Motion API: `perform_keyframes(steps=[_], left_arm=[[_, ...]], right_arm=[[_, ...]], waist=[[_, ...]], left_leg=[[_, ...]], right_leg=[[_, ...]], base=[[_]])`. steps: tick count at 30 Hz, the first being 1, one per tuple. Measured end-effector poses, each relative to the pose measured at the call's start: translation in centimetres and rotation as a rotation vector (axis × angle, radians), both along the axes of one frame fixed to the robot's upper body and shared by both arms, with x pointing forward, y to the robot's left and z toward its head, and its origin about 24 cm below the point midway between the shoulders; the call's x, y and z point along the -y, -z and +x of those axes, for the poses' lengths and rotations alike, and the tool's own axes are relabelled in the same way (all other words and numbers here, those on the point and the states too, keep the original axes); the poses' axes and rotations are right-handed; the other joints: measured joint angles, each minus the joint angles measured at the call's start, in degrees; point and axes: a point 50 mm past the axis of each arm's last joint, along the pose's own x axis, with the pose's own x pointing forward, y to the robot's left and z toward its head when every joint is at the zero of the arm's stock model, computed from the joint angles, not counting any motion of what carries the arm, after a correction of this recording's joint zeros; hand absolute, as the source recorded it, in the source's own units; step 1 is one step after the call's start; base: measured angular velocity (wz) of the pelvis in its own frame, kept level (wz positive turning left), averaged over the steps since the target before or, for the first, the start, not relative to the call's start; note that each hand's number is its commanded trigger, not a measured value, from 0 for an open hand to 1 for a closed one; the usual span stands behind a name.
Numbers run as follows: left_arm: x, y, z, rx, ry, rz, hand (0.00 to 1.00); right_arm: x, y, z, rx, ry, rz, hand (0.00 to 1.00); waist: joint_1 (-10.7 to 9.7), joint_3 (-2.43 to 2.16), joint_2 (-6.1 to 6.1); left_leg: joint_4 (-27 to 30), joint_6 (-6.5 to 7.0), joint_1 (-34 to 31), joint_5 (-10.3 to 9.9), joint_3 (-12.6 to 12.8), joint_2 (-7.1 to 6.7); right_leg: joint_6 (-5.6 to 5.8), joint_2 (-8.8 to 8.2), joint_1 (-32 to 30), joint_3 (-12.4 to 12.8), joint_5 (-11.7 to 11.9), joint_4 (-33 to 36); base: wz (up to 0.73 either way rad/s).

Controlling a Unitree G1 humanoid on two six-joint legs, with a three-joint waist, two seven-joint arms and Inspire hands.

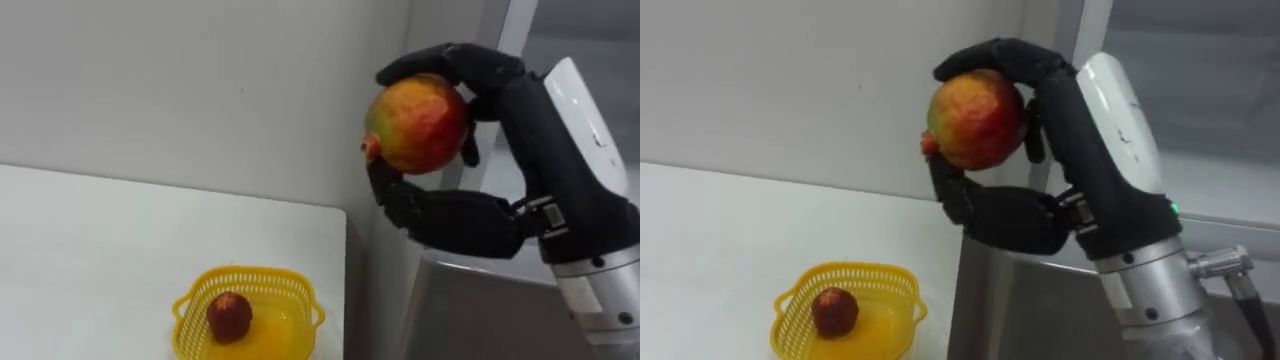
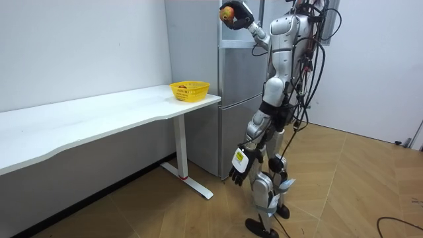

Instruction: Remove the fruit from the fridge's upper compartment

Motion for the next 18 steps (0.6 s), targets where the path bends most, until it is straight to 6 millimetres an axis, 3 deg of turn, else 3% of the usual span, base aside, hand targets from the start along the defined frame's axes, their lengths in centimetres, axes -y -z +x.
perform_keyframes(steps=[12, 16, 18], left_arm=[[0.5, 0.3, -0.7, -0.051, 0.037, -0.026, 0.00], [0.4, 0.3, -0.6, -0.052, 0.036, -0.022, 0.00], [0.2, 0.2, -0.4, -0.046, 0.034, -0.018, 0.00]], right_arm=[[-3.6, 2.0, 0.0, -0.123, -0.161, -0.155, 1.00], [-4.0, 2.9, 0.3, -0.174, -0.178, -0.179, 1.00], [-3.7, 3.6, 1.0, -0.206, -0.133, -0.212, 1.00]], waist=[[2.27, 0.22, -0.37], [3.26, 0.34, -0.68], [3.90, 0.63, -1.34]], left_leg=[[0.02, -0.03, -0.97, 0.00, -1.87, -0.06], [0.02, -0.04, -1.07, 0.01, -2.32, -0.14], [-0.20, -0.05, -1.37, 0.02, -2.58, -0.14]], right_leg=[[0.00, -0.05, -0.27, -1.50, 0.00, -0.01], [0.00, -0.13, -0.13, -2.13, 0.00, -0.01], [0.00, -0.19, -0.20, -2.92, 0.00, 0.00]], base=[[0.07], [0.07], [0.12]])
